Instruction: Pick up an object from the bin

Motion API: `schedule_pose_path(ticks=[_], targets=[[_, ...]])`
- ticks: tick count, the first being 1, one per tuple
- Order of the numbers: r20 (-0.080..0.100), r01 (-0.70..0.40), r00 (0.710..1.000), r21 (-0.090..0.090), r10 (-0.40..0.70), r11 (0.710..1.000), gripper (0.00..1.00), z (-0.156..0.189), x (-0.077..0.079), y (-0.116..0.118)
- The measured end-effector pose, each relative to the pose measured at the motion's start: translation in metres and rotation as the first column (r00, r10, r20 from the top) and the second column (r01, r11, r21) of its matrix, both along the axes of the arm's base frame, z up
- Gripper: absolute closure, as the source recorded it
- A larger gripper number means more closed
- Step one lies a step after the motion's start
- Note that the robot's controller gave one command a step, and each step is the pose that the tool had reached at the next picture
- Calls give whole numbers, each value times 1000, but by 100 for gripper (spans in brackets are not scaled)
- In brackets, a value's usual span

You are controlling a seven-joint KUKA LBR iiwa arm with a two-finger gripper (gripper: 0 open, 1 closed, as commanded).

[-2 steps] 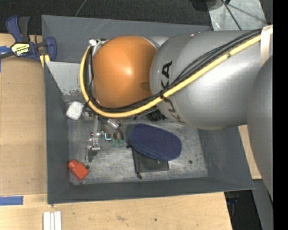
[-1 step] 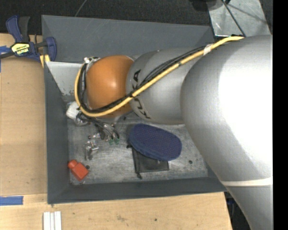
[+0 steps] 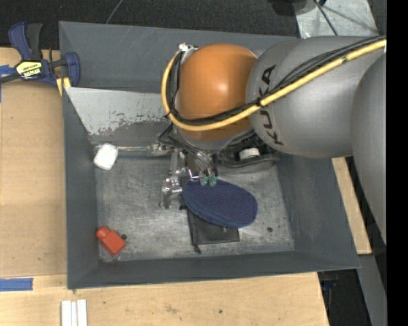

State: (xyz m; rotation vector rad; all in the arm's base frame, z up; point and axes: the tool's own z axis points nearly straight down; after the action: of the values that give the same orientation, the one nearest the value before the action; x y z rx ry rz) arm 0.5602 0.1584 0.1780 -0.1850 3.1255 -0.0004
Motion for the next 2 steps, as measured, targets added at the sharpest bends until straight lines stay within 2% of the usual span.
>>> schedule_pose_path(ticks=[1, 2], targets=[[-11, 105, 994, -3, -105, 994, 0, -22, -27, -69], [-1, 50, 999, 6, -50, 999, 0, -107, -22, -133]])
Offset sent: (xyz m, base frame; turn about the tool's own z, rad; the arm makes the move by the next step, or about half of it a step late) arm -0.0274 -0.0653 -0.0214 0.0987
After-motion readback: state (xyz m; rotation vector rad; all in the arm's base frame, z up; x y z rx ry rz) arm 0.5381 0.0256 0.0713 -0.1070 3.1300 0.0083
